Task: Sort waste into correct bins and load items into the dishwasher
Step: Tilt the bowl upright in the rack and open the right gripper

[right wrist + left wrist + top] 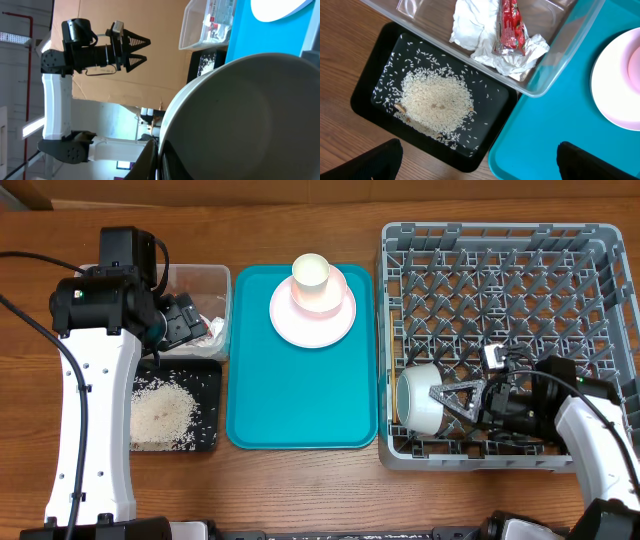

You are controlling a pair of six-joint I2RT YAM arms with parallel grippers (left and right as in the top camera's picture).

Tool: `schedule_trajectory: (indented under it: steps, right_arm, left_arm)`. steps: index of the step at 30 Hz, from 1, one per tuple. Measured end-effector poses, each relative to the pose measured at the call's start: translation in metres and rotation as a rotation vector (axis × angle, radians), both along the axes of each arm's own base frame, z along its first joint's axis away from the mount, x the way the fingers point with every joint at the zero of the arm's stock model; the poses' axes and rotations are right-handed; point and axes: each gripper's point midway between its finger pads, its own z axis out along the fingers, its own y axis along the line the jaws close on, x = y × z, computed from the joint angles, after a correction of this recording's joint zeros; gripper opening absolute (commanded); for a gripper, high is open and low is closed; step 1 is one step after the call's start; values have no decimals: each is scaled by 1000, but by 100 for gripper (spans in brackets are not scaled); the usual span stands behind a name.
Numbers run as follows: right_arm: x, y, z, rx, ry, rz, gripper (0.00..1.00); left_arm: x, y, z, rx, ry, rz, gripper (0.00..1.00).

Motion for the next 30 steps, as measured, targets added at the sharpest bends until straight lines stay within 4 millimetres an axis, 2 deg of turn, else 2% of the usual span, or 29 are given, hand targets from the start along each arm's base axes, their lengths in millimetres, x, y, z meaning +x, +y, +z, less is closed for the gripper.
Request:
schedule_trajectory:
  steps: [6,18,25,30]
  right_arm:
    - [-7,2,-12,6,24,0,4]
    - [-6,1,-21,-38,1,9,4]
    - [-6,1,-16,11,86,-1,4]
    - [2,-1,-16,9,35,-9,4]
  left_arm:
    - [0,0,0,0,0,0,100]
    - [0,0,0,0,0,0,100]
    - [0,0,0,0,0,0,100]
    - [0,0,0,0,0,0,100]
